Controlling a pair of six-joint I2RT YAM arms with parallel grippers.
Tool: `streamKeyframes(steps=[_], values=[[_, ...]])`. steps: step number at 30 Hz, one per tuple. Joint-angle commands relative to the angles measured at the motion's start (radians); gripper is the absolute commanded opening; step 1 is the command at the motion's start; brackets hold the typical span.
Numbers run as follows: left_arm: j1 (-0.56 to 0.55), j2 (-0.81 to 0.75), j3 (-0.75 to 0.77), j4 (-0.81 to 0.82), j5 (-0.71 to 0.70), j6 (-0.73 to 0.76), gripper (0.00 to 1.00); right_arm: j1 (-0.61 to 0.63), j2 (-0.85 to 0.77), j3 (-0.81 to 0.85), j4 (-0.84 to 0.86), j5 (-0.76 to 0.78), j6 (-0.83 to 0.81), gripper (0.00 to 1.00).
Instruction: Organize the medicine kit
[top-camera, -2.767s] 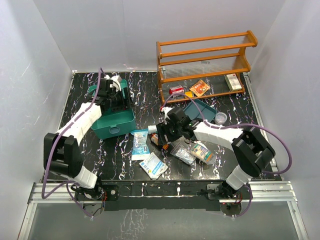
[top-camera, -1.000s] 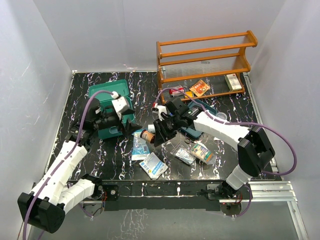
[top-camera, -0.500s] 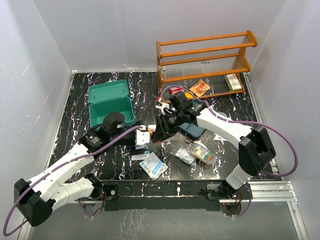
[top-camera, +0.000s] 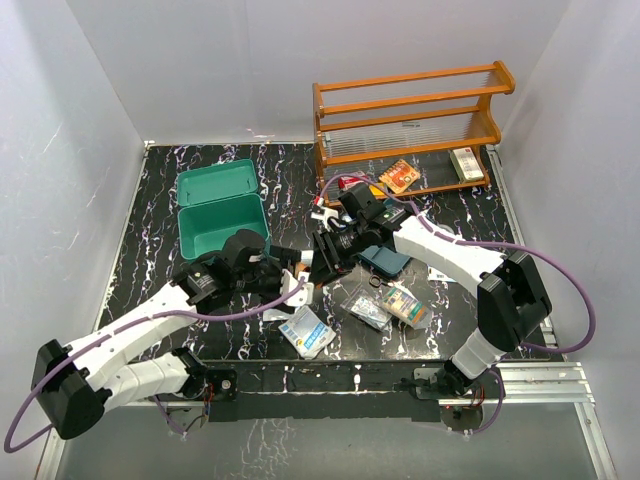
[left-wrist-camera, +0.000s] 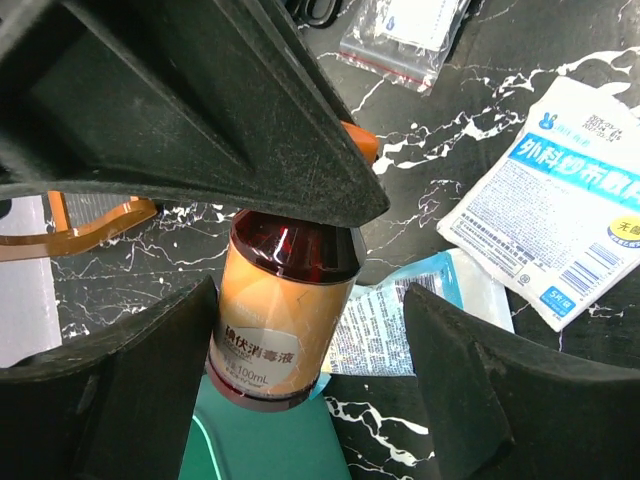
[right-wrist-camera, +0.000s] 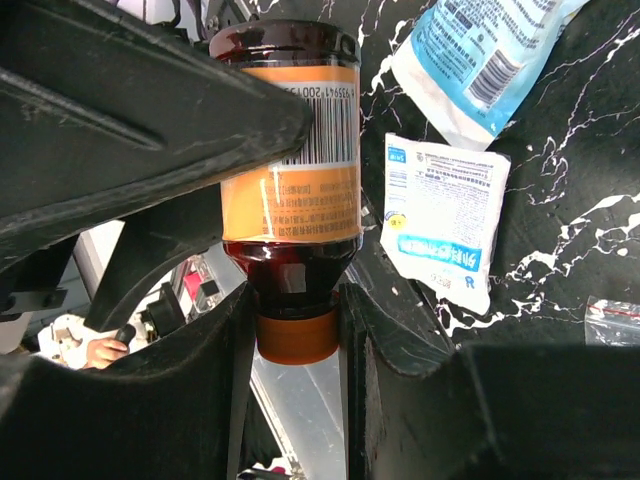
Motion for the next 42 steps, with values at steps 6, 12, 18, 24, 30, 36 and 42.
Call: streamKeyframes(steps=[6, 12, 18, 24, 30, 36, 42], values=[[-0.013, 0.043, 0.015, 0.009, 0.007, 0.037, 0.60, 0.004, -0.042, 0.006, 0.007, -0.104, -0.006, 0.10], [-0.015, 0.058, 0.014, 0.004, 0.006, 0.032, 0.40, 0.004, -0.040, 0.004, 0.008, -0.112, 0.007, 0.12], [-0.015, 0.046, 0.019, 0.020, 0.001, -0.055, 0.29, 0.000, -0.073, -0.001, 0.025, -0.071, 0.032, 0.44], [-0.012, -0.026, -0.022, 0.153, -0.115, -0.239, 0.30, -0.052, -0.200, -0.050, 0.139, -0.002, 0.061, 0.74], [0.041, -0.040, 0.006, 0.235, -0.257, -0.426, 0.29, -0.099, -0.338, -0.125, 0.359, 0.075, 0.144, 0.80], [0.212, -0.011, 0.063, 0.337, -0.407, -0.802, 0.33, -0.114, -0.411, -0.158, 0.420, 0.230, 0.172, 0.80], [0.299, 0.089, 0.227, 0.176, -0.562, -1.091, 0.37, -0.115, -0.387, -0.153, 0.408, 0.251, 0.172, 0.79]])
